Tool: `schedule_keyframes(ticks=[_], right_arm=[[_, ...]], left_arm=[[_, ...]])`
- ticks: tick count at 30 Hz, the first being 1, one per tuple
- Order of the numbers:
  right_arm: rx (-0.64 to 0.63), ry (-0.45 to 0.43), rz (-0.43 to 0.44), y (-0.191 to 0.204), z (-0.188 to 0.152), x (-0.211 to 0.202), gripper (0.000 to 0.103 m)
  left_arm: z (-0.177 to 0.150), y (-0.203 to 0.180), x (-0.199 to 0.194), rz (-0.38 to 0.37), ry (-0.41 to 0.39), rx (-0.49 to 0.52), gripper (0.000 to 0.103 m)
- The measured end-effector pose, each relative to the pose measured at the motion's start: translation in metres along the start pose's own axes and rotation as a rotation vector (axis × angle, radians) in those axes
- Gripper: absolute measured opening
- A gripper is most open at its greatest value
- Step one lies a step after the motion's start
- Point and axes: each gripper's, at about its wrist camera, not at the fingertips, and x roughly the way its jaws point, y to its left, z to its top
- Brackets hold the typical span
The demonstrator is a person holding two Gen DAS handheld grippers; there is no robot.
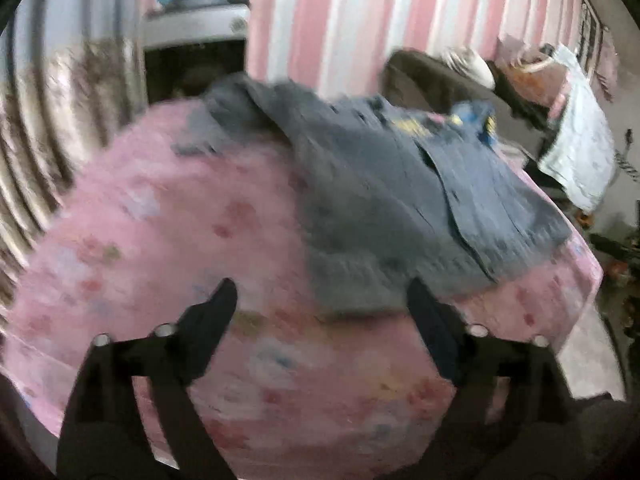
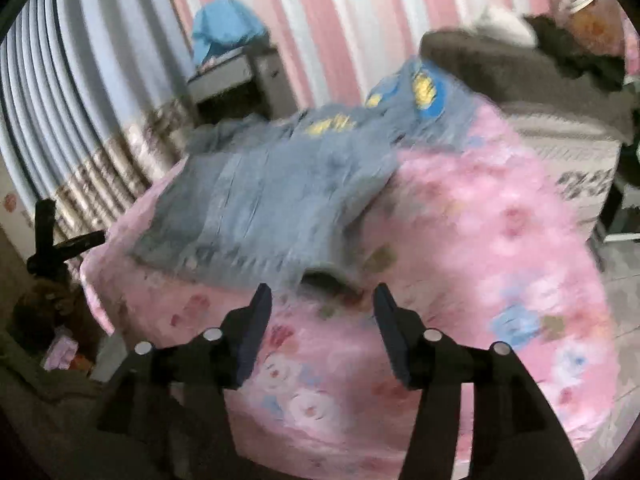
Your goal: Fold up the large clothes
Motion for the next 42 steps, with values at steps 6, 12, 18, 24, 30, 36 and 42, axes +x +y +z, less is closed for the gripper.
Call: schedule_keyframes(ticks=[6, 12, 18, 24, 30, 36, 42], right_arm=[[-0.021, -0.153, -0.041, -0.011, 0.097, 0.007, 0.074], [-0.025, -0.130, 0.008, 0.016, 0.225, 0.119, 0.085], [-0.088, 0.063, -0.093, 0.032, 0.300, 0.290, 0.087], [-0.105, 0.247, -0.250, 0.006, 0.302, 0.404, 0.087], [-0.130, 0.317, -0.252, -0.010, 0.281, 0.446, 0.015], [-0.141, 0.119, -0.251, -0.006, 0.310, 0.420, 0.004], [-0.163, -0.029, -0.276, -0.007, 0.349, 0.421, 0.005]], left_arm=[[0.092, 0.017, 0.035, 0.087, -0.063, 0.048, 0.095], [0.220, 0.002, 0.137, 0.095, -0.089, 0.103, 0.100], [0.295, -0.023, 0.280, 0.084, 0.062, 0.113, 0.100], [0.294, -0.010, 0.397, 0.161, 0.273, 0.097, 0.100], [0.271, -0.003, 0.422, 0.106, 0.294, 0.123, 0.073], [0.301, -0.008, 0.406, 0.094, 0.164, 0.138, 0.018], [0.342, -0.010, 0.406, 0.194, 0.011, 0.082, 0.024]])
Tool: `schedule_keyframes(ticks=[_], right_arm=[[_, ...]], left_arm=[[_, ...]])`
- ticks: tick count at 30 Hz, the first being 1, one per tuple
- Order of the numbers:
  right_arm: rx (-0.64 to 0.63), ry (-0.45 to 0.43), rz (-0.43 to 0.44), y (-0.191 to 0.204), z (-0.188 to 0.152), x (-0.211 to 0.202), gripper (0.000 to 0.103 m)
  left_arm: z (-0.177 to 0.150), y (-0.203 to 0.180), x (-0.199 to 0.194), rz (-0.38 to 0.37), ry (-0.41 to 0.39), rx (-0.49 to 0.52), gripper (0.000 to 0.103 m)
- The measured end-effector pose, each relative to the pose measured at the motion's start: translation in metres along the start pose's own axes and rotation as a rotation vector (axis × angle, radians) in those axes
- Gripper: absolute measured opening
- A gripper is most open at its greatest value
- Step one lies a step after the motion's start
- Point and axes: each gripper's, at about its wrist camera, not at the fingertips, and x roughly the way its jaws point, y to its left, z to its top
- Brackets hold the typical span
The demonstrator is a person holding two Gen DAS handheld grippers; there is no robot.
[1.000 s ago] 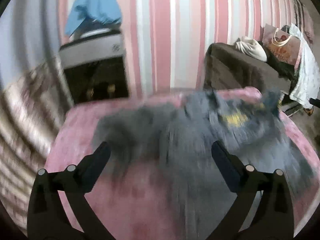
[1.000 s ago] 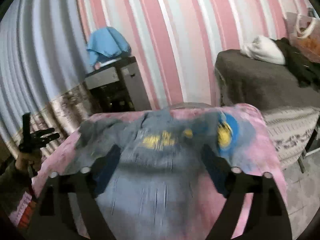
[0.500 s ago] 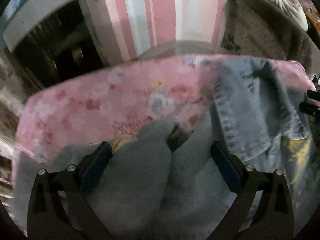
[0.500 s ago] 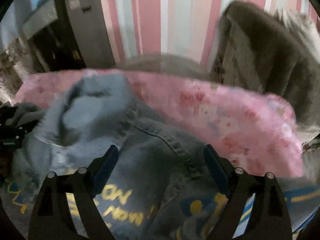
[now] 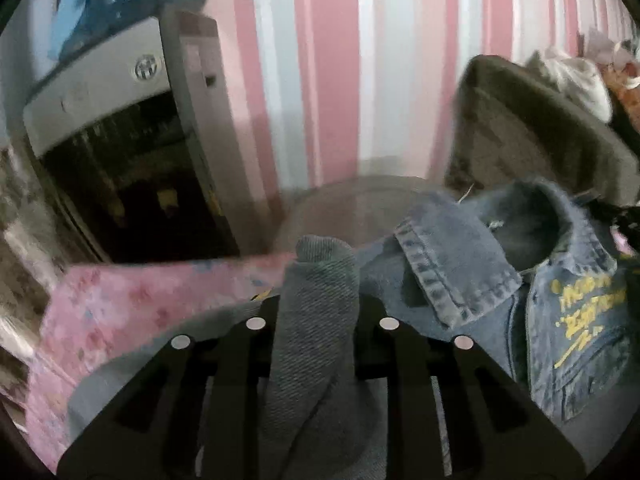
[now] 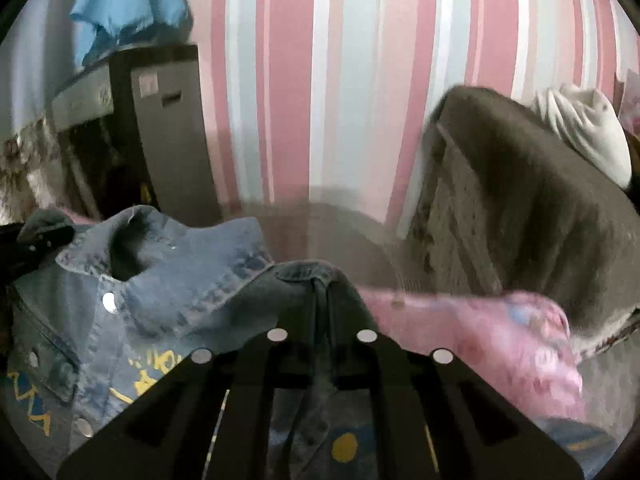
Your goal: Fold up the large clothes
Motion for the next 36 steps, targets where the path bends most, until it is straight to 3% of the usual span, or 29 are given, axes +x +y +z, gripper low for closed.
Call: schedule_keyframes(ticks=[1, 2, 3, 4, 5, 6, 7, 9, 11, 12, 13, 15, 18, 22, 25, 26, 27, 30, 36], right_arm=[[-0.003, 0.037, -0.005, 0.001, 0.002, 0.014, 0.005], [0.003, 0.078, 0.001, 0.000, 0.001, 0.029, 0.019], [0.017, 0.115, 0.010, 0.000, -0.002, 0.039, 0.049], [0.041, 0.139, 0.014, -0.001, -0.007, 0.044, 0.058], [0.057, 0.128, 0.024, -0.002, -0.011, 0.039, 0.061], [0.075, 0.100, 0.048, -0.003, -0.013, 0.026, 0.062], [0.083, 0.069, 0.070, -0.005, -0.016, 0.011, 0.063], [0.096, 0.000, 0.098, -0.014, -0.029, -0.042, 0.075], [0.113, -0.044, 0.056, -0.030, -0.049, -0.092, 0.087], [0.122, -0.041, 0.025, -0.043, -0.065, -0.117, 0.088], [0.126, -0.035, 0.008, -0.053, -0.077, -0.132, 0.088], [0.143, 0.013, -0.115, -0.081, -0.114, -0.161, 0.088], [0.219, 0.102, -0.128, -0.109, -0.149, -0.161, 0.088], [0.226, 0.095, -0.079, -0.098, -0.152, -0.149, 0.088], [0.171, 0.159, -0.180, -0.089, -0.151, -0.114, 0.084], [0.180, 0.187, -0.206, -0.094, -0.153, -0.104, 0.050], [0.215, 0.203, -0.182, -0.103, -0.156, -0.100, 0.009], [0.247, 0.162, -0.250, -0.130, -0.158, -0.120, 0.009], [0.421, 0.136, -0.457, -0.261, -0.184, -0.183, 0.008]], left_arm=[[-0.001, -0.002, 0.014, 0.018, 0.038, -0.010, 0.028], [-0.004, -0.003, 0.025, 0.025, 0.078, -0.022, 0.029], [-0.009, -0.002, 0.033, 0.035, 0.108, -0.033, 0.035], [-0.018, -0.001, 0.041, 0.050, 0.139, -0.052, 0.042], [-0.021, 0.001, 0.038, 0.049, 0.137, -0.065, 0.043], [-0.025, 0.001, 0.033, 0.038, 0.125, -0.077, 0.051], [-0.028, 0.001, 0.023, 0.020, 0.120, -0.078, 0.068], [-0.034, 0.005, 0.000, -0.017, 0.094, -0.064, 0.077], [-0.049, 0.010, -0.043, -0.046, 0.037, -0.049, 0.086], [-0.057, 0.011, -0.059, -0.054, 0.020, -0.045, 0.091], [-0.067, 0.017, -0.083, -0.058, -0.012, -0.046, 0.095], [-0.084, 0.023, -0.113, -0.067, -0.039, -0.050, 0.098], [-0.114, 0.029, -0.152, -0.078, -0.067, -0.094, 0.099], [-0.142, 0.024, -0.177, -0.080, -0.054, -0.127, 0.099], [-0.149, 0.021, -0.183, -0.076, -0.046, -0.137, 0.099], [-0.150, 0.024, -0.183, -0.074, -0.049, -0.134, 0.099], [-0.151, 0.023, -0.188, -0.069, -0.052, -0.127, 0.099], [-0.156, 0.028, -0.201, -0.038, -0.060, -0.094, 0.099], [-0.161, 0.054, -0.199, -0.013, -0.037, -0.112, 0.099]])
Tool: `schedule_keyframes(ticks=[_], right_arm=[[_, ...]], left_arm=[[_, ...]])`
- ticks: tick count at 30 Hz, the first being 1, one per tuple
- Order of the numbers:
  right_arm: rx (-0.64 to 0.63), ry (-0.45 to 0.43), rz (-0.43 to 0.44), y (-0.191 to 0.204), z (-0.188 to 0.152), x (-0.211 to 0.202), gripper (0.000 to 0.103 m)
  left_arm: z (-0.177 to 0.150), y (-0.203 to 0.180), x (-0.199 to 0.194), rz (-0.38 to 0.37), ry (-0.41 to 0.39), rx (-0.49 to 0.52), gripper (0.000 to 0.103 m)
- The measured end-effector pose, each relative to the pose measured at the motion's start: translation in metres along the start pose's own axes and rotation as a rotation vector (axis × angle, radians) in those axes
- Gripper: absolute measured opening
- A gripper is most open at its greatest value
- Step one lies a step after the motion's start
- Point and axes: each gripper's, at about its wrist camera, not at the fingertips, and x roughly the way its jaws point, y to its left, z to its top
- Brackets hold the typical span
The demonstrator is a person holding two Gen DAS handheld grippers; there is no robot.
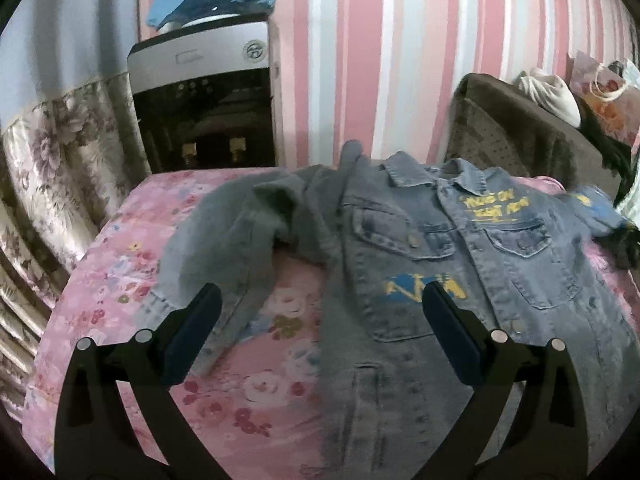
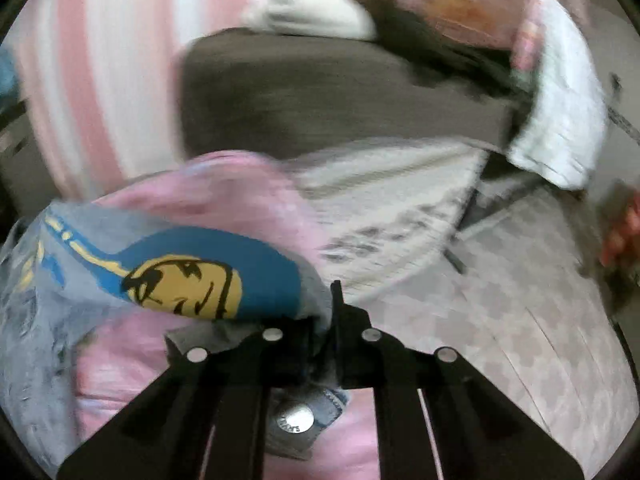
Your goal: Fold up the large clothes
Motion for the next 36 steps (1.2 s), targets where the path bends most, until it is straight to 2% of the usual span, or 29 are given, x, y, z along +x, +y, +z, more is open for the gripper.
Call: schedule_keyframes(ticks=[1, 2, 6, 8, 9, 10, 12, 14, 16, 19, 23, 25, 26, 27, 29, 31, 33, 35, 36], right_arm=[[0.003, 0.003, -0.032, -0.018, 0.002, -0.001, 0.008], [0.008, 0.014, -0.028, -0.028, 0.003, -0.001, 0.008], [-0.031, 0.080, 0.070, -0.032, 0.008, -0.010, 0.008], [0.040, 0.117, 0.214, -0.033, 0.011, -0.019, 0.008], [0.073, 0.142, 0.318, -0.030, 0.012, -0.025, 0.008], [0.071, 0.161, 0.378, -0.027, 0.012, -0.029, 0.008], [0.043, 0.214, 0.527, -0.001, 0.012, -0.044, 0.008], [0.065, 0.219, 0.647, 0.021, 0.015, -0.058, 0.008], [0.063, 0.234, 0.807, 0.063, 0.020, -0.080, 0.008], [0.012, 0.250, 0.948, 0.138, 0.022, -0.102, 0.008], [-0.070, 0.295, 1.052, 0.244, 0.005, -0.113, 0.010], [-0.116, 0.319, 1.045, 0.292, -0.009, -0.113, 0.018], [-0.151, 0.336, 1.023, 0.316, -0.018, -0.110, 0.036], [-0.221, 0.352, 0.957, 0.340, -0.029, -0.109, 0.056], [-0.355, 0.328, 0.843, 0.362, -0.044, -0.111, 0.065], [-0.441, 0.304, 0.773, 0.362, -0.056, -0.113, 0.076], [-0.498, 0.278, 0.711, 0.346, -0.066, -0.115, 0.089], [-0.534, 0.259, 0.609, 0.325, -0.070, -0.119, 0.098], [-0.534, 0.242, 0.586, 0.309, -0.066, -0.120, 0.098]], left_arm=[[0.000, 0.003, 0.002, 0.002, 0.002, -0.001, 0.099], [0.000, 0.004, 0.004, 0.002, 0.006, 0.001, 0.099], [0.002, 0.002, 0.009, -0.012, 0.005, 0.001, 0.099], [0.003, -0.002, 0.011, -0.024, 0.007, -0.001, 0.099], [0.003, -0.005, 0.012, -0.032, 0.007, -0.002, 0.099], [0.004, -0.008, 0.012, -0.039, 0.004, 0.004, 0.099], [0.005, -0.012, 0.011, -0.049, -0.001, 0.014, 0.099], [0.007, -0.017, 0.009, -0.061, -0.011, 0.024, 0.099], [0.010, -0.020, 0.006, -0.068, -0.027, 0.028, 0.099], [0.014, -0.018, 0.003, -0.086, -0.042, 0.010, 0.100], [0.016, -0.010, 0.000, -0.094, -0.050, -0.017, 0.100], [0.016, -0.005, -0.001, -0.104, -0.045, -0.039, 0.100], [0.015, -0.003, -0.002, -0.113, -0.038, -0.051, 0.100], [0.013, -0.003, -0.002, -0.121, -0.030, -0.063, 0.100], [0.009, -0.008, -0.003, -0.154, -0.007, -0.075, 0.100], [0.004, -0.022, -0.006, -0.185, 0.019, -0.066, 0.100], [-0.001, -0.036, -0.006, -0.208, 0.040, -0.051, 0.100], [-0.008, -0.057, -0.007, -0.239, 0.061, -0.027, 0.100], [-0.010, -0.064, -0.007, -0.248, 0.068, -0.021, 0.100]])
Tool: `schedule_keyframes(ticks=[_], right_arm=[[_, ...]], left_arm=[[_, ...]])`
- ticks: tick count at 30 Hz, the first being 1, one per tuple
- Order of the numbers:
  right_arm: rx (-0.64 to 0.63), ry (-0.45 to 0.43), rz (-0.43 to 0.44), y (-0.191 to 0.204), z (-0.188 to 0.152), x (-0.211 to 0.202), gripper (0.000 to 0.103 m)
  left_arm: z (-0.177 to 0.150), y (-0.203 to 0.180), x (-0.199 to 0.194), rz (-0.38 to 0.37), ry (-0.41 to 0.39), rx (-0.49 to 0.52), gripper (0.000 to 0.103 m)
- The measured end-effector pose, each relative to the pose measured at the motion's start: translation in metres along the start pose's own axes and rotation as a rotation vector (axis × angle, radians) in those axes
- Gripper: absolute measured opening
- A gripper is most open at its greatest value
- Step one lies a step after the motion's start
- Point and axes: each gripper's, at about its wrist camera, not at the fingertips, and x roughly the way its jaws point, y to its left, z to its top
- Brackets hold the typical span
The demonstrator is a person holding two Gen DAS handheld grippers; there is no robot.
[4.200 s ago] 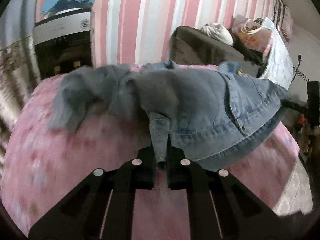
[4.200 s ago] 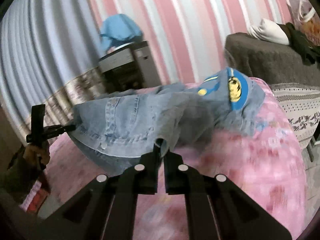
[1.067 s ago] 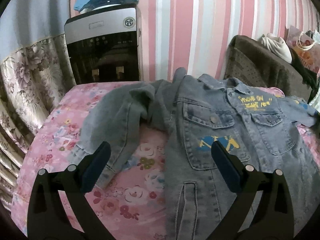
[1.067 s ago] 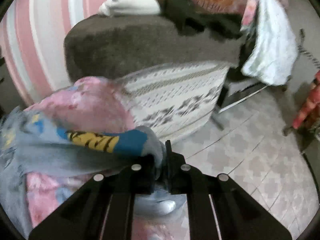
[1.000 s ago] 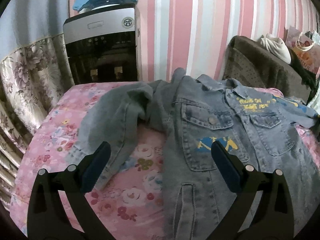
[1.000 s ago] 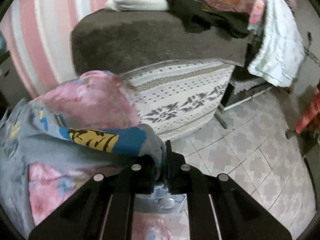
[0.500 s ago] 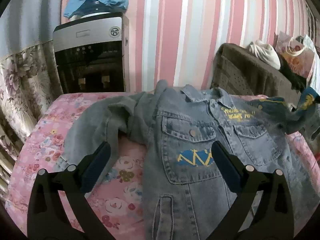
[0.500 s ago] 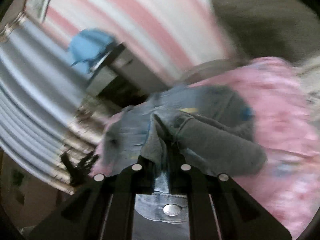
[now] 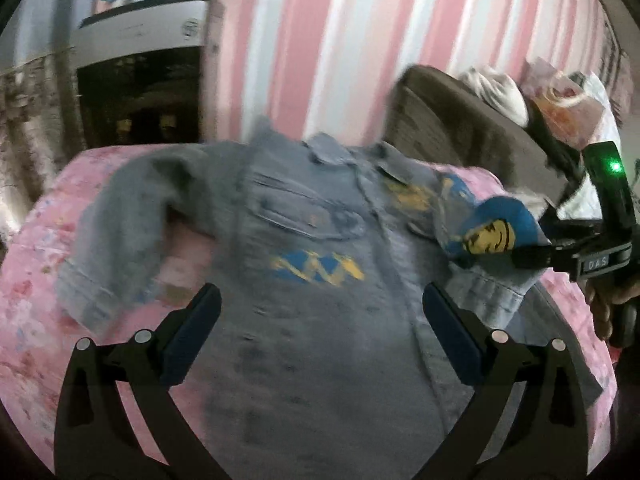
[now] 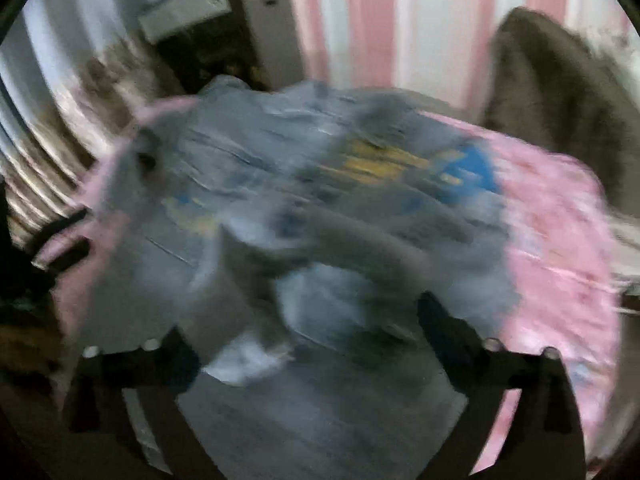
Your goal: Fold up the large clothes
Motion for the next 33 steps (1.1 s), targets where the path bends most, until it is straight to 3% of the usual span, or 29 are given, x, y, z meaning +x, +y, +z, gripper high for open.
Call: schedule_keyframes(ticks=[2, 4, 5, 6, 7, 10, 13, 14, 16, 18, 19, 20, 21, 22, 24, 26, 28, 31, 33], right_arm=[[0.085, -0.052, 0.032, -0.019, -0.016, -0.019, 0.099], [0.148, -0.111, 0.149, -0.038, -0.034, -0.043, 0.099], [0.163, -0.149, 0.160, -0.046, -0.040, -0.053, 0.100], [0.215, -0.219, 0.235, -0.060, -0.051, -0.069, 0.101], [0.290, -0.261, 0.363, -0.072, -0.060, -0.076, 0.101], [0.431, -0.299, 0.484, -0.095, -0.079, -0.086, 0.101], [0.468, -0.384, 0.333, -0.116, -0.097, -0.100, 0.101], [0.481, -0.382, 0.332, -0.124, -0.101, -0.099, 0.101], [0.515, -0.362, 0.366, -0.134, -0.108, -0.095, 0.101], [0.511, -0.344, 0.346, -0.136, -0.109, -0.089, 0.101], [0.491, -0.338, 0.325, -0.134, -0.105, -0.085, 0.101], [0.466, -0.328, 0.304, -0.132, -0.100, -0.079, 0.101], [0.446, -0.319, 0.283, -0.129, -0.094, -0.071, 0.101], [0.417, -0.311, 0.254, -0.124, -0.088, -0.067, 0.101], [0.323, -0.292, 0.162, -0.114, -0.073, -0.055, 0.101], [0.256, -0.286, 0.074, -0.109, -0.057, -0.047, 0.101], [0.224, -0.285, 0.059, -0.107, -0.042, -0.040, 0.101], [0.179, -0.291, -0.006, -0.103, -0.012, -0.026, 0.101], [0.150, -0.289, -0.053, -0.100, 0.004, -0.014, 0.101]], left_arm=[[-0.007, -0.020, 0.003, -0.035, 0.015, 0.009, 0.100], [-0.015, -0.040, 0.005, -0.066, 0.027, 0.028, 0.100], [-0.019, -0.049, 0.005, -0.075, 0.029, 0.038, 0.100], [-0.023, -0.061, 0.005, -0.088, 0.033, 0.051, 0.100], [-0.026, -0.073, 0.006, -0.103, 0.041, 0.068, 0.100], [-0.036, -0.110, 0.009, -0.151, 0.060, 0.122, 0.100], [-0.048, -0.148, 0.022, -0.127, 0.095, 0.227, 0.100], [-0.049, -0.153, 0.030, -0.123, 0.116, 0.231, 0.100], [-0.048, -0.155, 0.047, -0.083, 0.154, 0.208, 0.100], [-0.041, -0.144, 0.064, -0.063, 0.183, 0.142, 0.099], [-0.037, -0.138, 0.071, -0.084, 0.196, 0.098, 0.093], [-0.033, -0.131, 0.077, -0.130, 0.206, 0.060, 0.083], [-0.029, -0.126, 0.086, -0.176, 0.233, 0.037, 0.041], [-0.024, -0.122, 0.096, -0.234, 0.298, 0.030, 0.020], [-0.011, -0.116, 0.095, -0.274, 0.321, 0.090, 0.018], [0.014, -0.104, 0.079, -0.222, 0.302, 0.252, 0.018], [0.042, -0.085, 0.065, -0.111, 0.267, 0.366, 0.017], [0.073, -0.049, 0.059, -0.010, 0.328, 0.559, 0.018], [0.070, -0.026, 0.066, -0.001, 0.439, 0.676, 0.022]])
